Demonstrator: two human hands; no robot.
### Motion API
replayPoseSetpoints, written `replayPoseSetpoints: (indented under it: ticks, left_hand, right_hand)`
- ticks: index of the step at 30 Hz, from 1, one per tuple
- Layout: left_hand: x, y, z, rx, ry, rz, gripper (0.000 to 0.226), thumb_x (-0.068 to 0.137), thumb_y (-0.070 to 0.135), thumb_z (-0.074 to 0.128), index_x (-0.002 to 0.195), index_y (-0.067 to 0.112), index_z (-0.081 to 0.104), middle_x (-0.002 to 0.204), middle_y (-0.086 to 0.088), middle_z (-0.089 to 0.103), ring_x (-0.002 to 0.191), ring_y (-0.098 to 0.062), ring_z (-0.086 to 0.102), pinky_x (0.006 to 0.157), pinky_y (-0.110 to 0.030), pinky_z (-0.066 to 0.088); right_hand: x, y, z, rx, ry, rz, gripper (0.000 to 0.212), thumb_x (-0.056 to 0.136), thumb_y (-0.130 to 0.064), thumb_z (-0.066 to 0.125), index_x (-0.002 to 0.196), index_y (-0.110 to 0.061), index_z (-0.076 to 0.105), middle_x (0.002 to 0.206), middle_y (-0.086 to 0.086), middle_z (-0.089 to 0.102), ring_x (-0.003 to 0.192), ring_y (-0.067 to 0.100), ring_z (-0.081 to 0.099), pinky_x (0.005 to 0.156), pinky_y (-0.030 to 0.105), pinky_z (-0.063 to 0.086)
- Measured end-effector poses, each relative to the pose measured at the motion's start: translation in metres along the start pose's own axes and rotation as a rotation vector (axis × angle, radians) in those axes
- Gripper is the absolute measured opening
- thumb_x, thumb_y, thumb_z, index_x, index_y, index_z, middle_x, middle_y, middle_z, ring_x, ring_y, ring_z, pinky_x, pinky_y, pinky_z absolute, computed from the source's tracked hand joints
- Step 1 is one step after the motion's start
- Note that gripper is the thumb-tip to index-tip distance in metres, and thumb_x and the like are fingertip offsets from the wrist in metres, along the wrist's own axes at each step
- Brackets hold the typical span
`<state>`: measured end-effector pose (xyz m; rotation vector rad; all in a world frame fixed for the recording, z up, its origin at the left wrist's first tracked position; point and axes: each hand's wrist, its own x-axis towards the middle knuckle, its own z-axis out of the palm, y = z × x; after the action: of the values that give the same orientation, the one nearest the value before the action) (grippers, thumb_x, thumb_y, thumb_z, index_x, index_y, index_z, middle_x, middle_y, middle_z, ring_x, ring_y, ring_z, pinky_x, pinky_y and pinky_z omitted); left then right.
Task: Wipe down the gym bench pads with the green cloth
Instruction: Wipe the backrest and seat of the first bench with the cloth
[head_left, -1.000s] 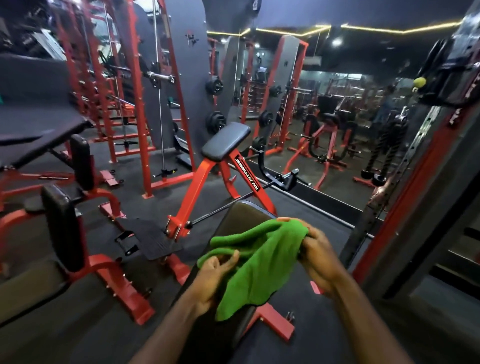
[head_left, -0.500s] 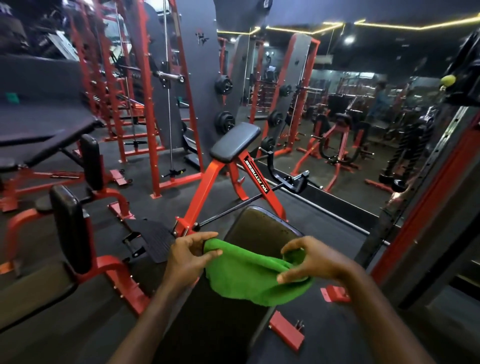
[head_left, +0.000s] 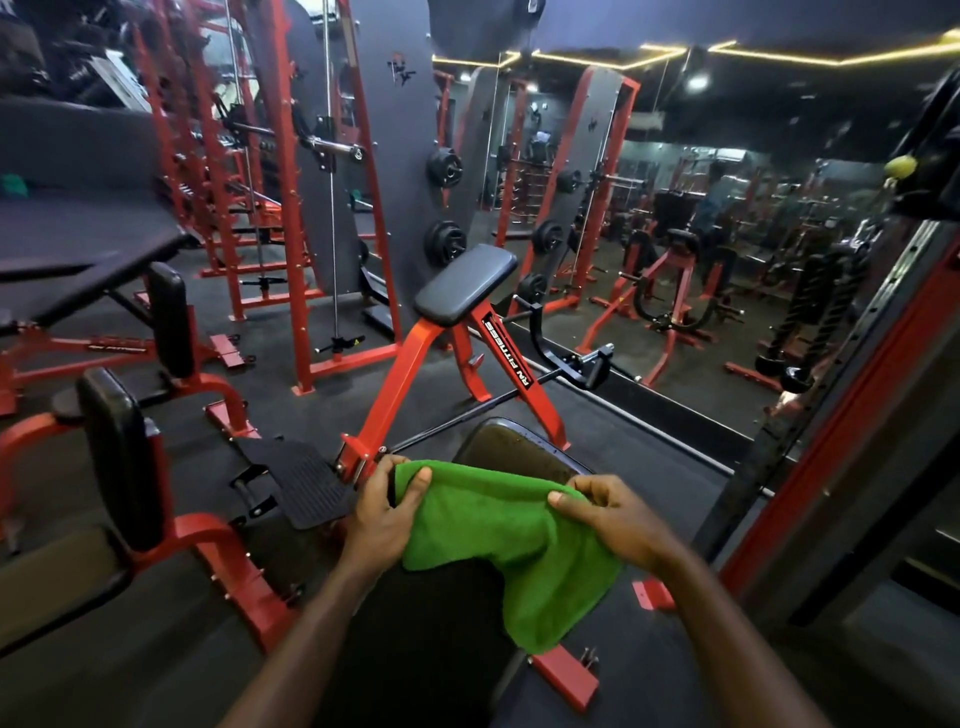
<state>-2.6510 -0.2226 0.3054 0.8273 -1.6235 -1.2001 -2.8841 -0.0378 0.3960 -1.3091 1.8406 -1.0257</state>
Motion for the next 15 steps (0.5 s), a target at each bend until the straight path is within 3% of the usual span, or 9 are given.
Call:
replayPoseSetpoints:
  ticks: [4, 7, 10, 15]
  left_hand:
    - [0.009, -0.024, 0.013, -0.073, 0.032, -0.092, 0.047, 0.081, 0.059, 0.068, 0.099, 0.016, 0.060, 0.089, -0.008, 0.065, 0.083, -0.017, 0.061, 0.086, -0.051, 0.053]
    - [0.018, -0.037, 0.032, -0.064, 0.065, -0.167, 0.048, 0.079, 0.063, 0.069, 0.095, 0.019, 0.060, 0.087, -0.008, 0.069, 0.080, -0.019, 0.063, 0.085, -0.053, 0.055]
    - [0.035, -0.043, 0.056, 0.006, 0.115, -0.206, 0.025, 0.094, 0.040, 0.073, 0.096, 0.018, 0.060, 0.085, -0.002, 0.068, 0.083, -0.023, 0.065, 0.084, -0.046, 0.056]
    - [0.076, -0.046, 0.100, 0.171, 0.305, -0.194, 0.024, 0.090, 0.031, 0.078, 0.099, 0.013, 0.064, 0.093, -0.007, 0.065, 0.088, -0.027, 0.061, 0.078, -0.035, 0.045]
  right_hand:
    - [0.005, 0.001, -0.009, -0.160, -0.118, 0.105, 0.028, 0.087, -0.030, 0.083, 0.103, -0.011, 0.071, 0.099, 0.003, 0.079, 0.089, 0.017, 0.077, 0.078, 0.035, 0.063]
    - [0.021, 0.008, -0.014, -0.182, 0.017, 0.133, 0.018, 0.085, -0.021, 0.085, 0.095, -0.014, 0.072, 0.091, 0.002, 0.079, 0.083, 0.018, 0.077, 0.077, 0.041, 0.065]
    - [0.044, 0.019, -0.026, -0.180, 0.144, 0.132, 0.013, 0.084, -0.019, 0.086, 0.089, -0.016, 0.075, 0.084, 0.005, 0.079, 0.080, 0.024, 0.077, 0.077, 0.048, 0.064]
    - [0.093, 0.034, -0.050, -0.275, 0.225, 0.118, 0.009, 0.083, -0.019, 0.085, 0.084, -0.021, 0.077, 0.077, 0.004, 0.076, 0.073, 0.021, 0.073, 0.066, 0.037, 0.059]
